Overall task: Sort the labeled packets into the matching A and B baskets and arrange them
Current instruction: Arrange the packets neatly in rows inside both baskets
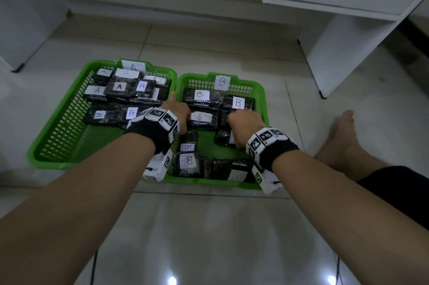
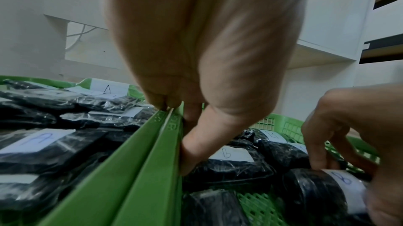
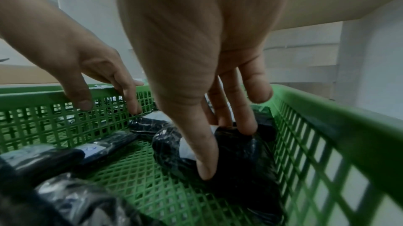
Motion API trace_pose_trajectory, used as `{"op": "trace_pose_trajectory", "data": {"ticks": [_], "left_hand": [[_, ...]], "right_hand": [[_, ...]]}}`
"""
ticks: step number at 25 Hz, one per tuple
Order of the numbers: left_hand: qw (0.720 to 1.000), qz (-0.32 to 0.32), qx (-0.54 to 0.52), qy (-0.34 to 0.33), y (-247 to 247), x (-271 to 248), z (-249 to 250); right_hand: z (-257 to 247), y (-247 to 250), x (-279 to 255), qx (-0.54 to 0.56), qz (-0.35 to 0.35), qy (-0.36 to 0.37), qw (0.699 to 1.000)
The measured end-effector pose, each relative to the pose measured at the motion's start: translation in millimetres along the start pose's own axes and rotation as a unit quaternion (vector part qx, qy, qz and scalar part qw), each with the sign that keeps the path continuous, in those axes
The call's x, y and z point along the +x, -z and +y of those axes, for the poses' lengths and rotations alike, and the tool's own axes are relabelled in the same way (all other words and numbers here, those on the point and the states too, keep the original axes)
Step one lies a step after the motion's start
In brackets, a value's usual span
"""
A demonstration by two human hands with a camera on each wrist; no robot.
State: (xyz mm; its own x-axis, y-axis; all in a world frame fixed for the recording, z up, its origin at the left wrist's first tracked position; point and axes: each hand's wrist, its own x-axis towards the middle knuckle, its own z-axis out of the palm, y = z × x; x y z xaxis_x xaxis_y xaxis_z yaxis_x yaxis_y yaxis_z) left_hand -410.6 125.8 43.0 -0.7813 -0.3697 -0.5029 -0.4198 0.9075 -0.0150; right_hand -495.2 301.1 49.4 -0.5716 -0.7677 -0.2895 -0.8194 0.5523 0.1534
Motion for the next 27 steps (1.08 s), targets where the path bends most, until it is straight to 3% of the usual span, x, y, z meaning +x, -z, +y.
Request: {"op": "trace_pose_trajectory", "data": {"ticks": [3, 5, 6, 9, 11, 17, 22, 27], "left_hand": [[0.998, 0.051, 0.037, -0.017, 0.9, -3.3, 6.1], [0.988, 0.106, 0.077, -0.076, 0.1, -2.9, 15.8], [0.985, 0.103, 0.086, -0.105, -0.6, -4.4, 20.6], [0.988, 0.0, 0.088, -0.124, -12.7, 3.2, 25.3], [0.986, -0.033, 0.089, -0.138, -16.9, 7.2, 23.7], [0.985, -0.028, 0.074, -0.154, -26.5, 14.8, 17.4], [0.989, -0.058, -0.018, -0.133, -6.0, 5.0, 14.9], [0.979, 0.086, -0.163, -0.091, 29.0, -10.6, -15.5]], "right_hand": [[2.1, -4.7, 0.9, 0.003, 0.007, -0.007, 1.0], [4.3, -7.4, 0.9, 0.013, 0.01, -0.014, 1.0], [5.8, -8.1, 1.3, 0.021, 0.007, -0.018, 1.0], [12.4, -9.4, 3.0, 0.044, -0.01, -0.034, 0.998], [17.9, -9.0, 4.2, 0.058, -0.022, -0.049, 0.997], [20.3, -10.8, 7.7, 0.078, -0.028, -0.061, 0.995], [32.8, -9.0, 5.8, 0.191, -0.031, -0.108, 0.975], [41.2, -5.6, 0.6, 0.369, 0.018, -0.131, 0.92]]}}
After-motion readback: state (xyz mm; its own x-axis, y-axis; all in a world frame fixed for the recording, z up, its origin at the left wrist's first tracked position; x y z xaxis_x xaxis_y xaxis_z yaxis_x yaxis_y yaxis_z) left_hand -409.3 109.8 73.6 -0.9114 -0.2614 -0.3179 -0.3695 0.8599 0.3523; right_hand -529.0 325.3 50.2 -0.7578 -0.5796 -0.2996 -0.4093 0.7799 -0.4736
